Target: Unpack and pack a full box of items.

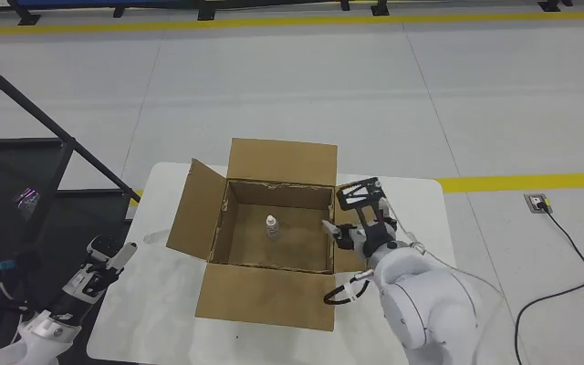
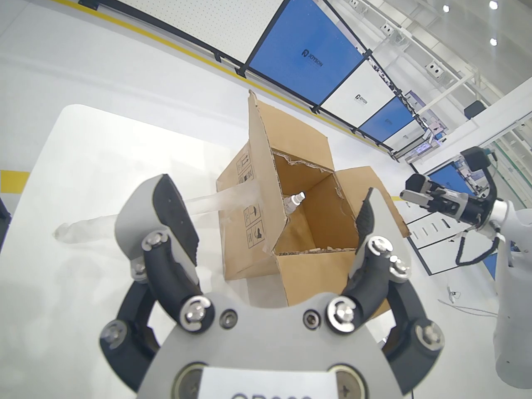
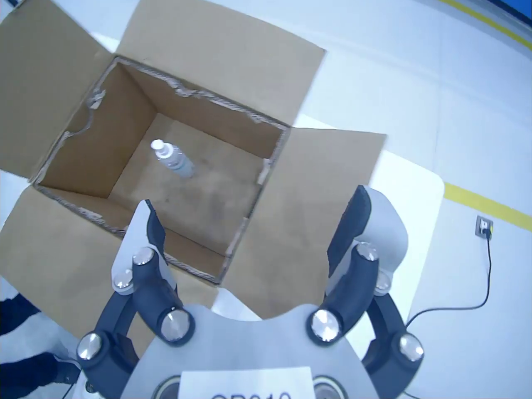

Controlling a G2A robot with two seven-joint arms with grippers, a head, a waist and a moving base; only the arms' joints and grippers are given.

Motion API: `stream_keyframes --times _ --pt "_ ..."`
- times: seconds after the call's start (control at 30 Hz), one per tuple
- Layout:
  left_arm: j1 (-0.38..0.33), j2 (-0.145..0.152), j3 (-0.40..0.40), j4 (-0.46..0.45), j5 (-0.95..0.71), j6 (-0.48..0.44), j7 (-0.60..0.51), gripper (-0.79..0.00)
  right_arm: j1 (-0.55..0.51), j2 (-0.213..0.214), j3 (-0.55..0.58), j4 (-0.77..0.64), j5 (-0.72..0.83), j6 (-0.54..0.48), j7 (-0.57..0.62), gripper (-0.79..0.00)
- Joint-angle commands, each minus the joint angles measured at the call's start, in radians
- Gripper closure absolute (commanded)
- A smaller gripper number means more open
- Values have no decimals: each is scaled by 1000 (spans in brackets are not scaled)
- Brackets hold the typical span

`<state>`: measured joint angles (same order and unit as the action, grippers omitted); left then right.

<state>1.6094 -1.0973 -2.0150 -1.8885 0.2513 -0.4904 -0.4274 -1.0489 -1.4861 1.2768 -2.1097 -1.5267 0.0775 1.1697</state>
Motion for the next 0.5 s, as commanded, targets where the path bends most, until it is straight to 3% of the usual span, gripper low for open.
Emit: stream_keyframes --times 0.0,0.1,0.23,0.47 --pt "0 0 0 0 0 0 0 -785 -24 7 111 5 29 -8 -5 -785" --pt "0 0 0 0 0 0 0 -785 -46 18 259 58 44 4 -3 -785" --pt "0 0 0 0 0 0 0 -785 -44 30 362 167 72 -31 16 -785" --pt "0 0 0 0 0 0 0 -785 -17 42 383 340 91 -94 46 -785"
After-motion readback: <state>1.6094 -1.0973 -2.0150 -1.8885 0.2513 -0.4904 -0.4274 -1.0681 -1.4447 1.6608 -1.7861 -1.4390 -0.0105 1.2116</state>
